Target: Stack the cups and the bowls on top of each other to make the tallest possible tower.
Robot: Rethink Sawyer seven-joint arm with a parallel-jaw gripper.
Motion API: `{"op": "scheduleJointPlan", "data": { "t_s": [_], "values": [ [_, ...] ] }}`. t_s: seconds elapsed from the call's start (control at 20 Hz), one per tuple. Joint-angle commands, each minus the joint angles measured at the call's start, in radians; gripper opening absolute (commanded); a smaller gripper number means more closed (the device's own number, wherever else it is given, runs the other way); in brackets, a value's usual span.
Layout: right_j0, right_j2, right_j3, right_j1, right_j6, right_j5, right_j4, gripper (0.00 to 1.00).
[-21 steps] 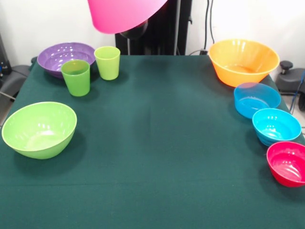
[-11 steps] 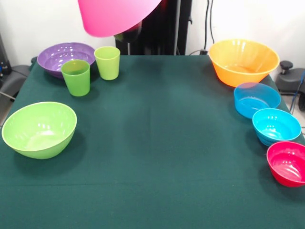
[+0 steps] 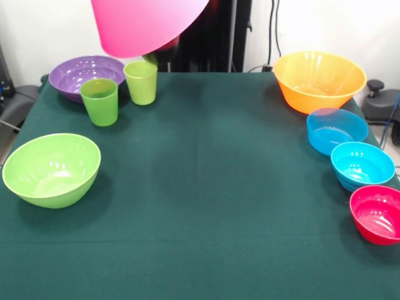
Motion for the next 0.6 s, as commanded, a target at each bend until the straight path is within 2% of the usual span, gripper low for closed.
{"op": "scheduleJointPlan", "data": {
  "t_s": [0.05,0.6],
  "values": [
    [-0.044,0.169,-0.218,0.044,-0.172,-0.082,0.048,0.0],
    [-0.034,0.209,-0.21,0.02,-0.175,-0.112,0.066,0.0]
  ]
}}
